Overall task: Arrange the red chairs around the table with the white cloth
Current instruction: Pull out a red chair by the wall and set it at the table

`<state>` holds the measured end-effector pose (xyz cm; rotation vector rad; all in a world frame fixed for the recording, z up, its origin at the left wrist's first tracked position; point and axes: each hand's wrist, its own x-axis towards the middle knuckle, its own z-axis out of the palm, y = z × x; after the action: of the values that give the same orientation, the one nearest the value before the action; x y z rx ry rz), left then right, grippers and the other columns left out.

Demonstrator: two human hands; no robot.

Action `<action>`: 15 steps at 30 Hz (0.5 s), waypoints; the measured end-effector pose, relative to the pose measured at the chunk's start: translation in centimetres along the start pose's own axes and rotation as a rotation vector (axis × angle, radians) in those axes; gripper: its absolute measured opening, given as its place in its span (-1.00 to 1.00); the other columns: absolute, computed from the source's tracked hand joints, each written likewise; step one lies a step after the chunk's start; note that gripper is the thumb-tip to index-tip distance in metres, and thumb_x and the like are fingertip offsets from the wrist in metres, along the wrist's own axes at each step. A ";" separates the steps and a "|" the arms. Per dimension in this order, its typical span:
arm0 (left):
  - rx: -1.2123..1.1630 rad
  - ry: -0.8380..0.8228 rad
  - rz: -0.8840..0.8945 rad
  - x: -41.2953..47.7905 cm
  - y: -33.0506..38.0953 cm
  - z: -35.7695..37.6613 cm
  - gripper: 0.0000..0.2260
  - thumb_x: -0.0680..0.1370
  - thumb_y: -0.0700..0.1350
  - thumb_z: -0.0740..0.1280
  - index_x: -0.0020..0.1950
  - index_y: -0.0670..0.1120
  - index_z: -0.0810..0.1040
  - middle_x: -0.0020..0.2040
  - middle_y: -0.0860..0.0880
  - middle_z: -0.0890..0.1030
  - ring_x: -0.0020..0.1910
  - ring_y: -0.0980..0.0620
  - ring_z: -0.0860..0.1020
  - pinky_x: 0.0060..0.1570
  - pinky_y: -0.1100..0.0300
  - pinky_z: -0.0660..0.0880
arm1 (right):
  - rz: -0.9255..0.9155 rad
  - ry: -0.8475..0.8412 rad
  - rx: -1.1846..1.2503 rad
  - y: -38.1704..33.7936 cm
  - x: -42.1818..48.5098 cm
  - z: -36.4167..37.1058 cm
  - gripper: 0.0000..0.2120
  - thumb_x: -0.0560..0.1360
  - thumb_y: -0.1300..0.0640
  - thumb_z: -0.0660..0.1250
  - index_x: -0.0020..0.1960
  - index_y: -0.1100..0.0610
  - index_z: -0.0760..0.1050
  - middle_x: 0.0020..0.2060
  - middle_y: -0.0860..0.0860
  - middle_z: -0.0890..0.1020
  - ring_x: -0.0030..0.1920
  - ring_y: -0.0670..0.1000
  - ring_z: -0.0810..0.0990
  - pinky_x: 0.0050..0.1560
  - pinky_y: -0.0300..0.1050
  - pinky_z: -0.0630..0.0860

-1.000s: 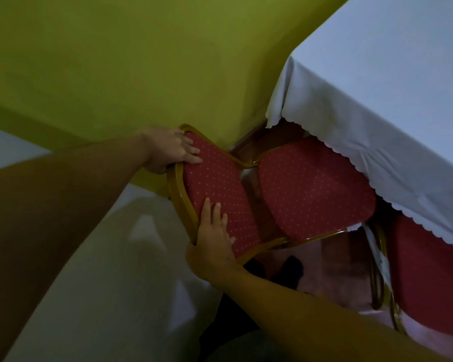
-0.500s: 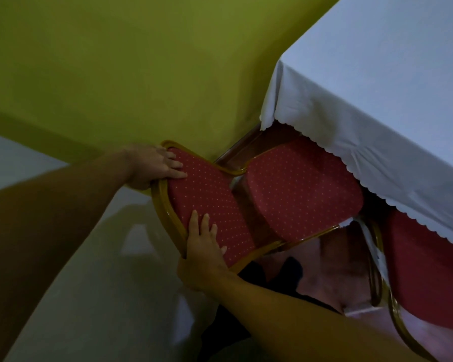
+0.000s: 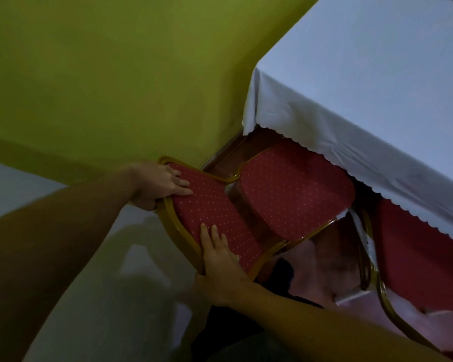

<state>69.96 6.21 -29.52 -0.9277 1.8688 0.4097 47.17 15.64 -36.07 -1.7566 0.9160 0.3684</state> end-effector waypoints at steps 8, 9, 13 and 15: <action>-0.018 0.018 0.059 1.6 1.8 -0.8 -0.25 0.55 0.08 0.28 0.64 0.07 -0.07 0.62 -0.03 0.08 0.57 -0.11 0.11 0.50 0.00 0.12 | -0.022 -0.045 -0.049 2.8 -2.4 -1.6 0.07 0.52 0.01 0.44 0.60 -0.04 -0.39 0.62 0.03 -0.25 0.61 0.18 -0.23 0.52 0.44 -0.07; -0.020 0.029 0.072 1.9 2.1 -1.0 -0.24 0.54 0.07 0.28 0.63 0.07 -0.06 0.62 -0.04 0.09 0.57 -0.11 0.12 0.49 0.00 0.12 | -0.024 -0.045 -0.051 3.2 -2.8 -1.8 0.05 0.54 0.01 0.42 0.59 -0.05 -0.39 0.62 0.02 -0.25 0.61 0.18 -0.23 0.52 0.43 -0.06; -0.052 0.083 0.103 2.7 3.3 -1.7 -0.23 0.50 0.03 0.30 0.63 0.08 -0.02 0.62 -0.01 0.11 0.56 -0.05 0.14 0.48 0.03 0.13 | -0.039 -0.016 -0.060 5.4 -4.5 -2.5 -0.02 0.57 0.05 0.37 0.60 -0.07 -0.36 0.63 0.01 -0.22 0.61 0.17 -0.20 0.52 0.42 -0.04; -0.068 0.108 0.115 3.0 3.6 -2.1 -0.23 0.51 0.05 0.31 0.63 0.10 -0.01 0.62 0.00 0.12 0.56 -0.04 0.15 0.48 0.05 0.13 | -0.048 -0.011 -0.056 6.1 -5.0 -2.9 -0.03 0.57 0.04 0.36 0.60 -0.08 -0.35 0.63 0.01 -0.21 0.61 0.17 -0.19 0.52 0.42 -0.04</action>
<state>65.29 5.94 -31.60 -0.9055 2.0244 0.5042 38.95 14.24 -35.85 -1.8226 0.8622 0.3751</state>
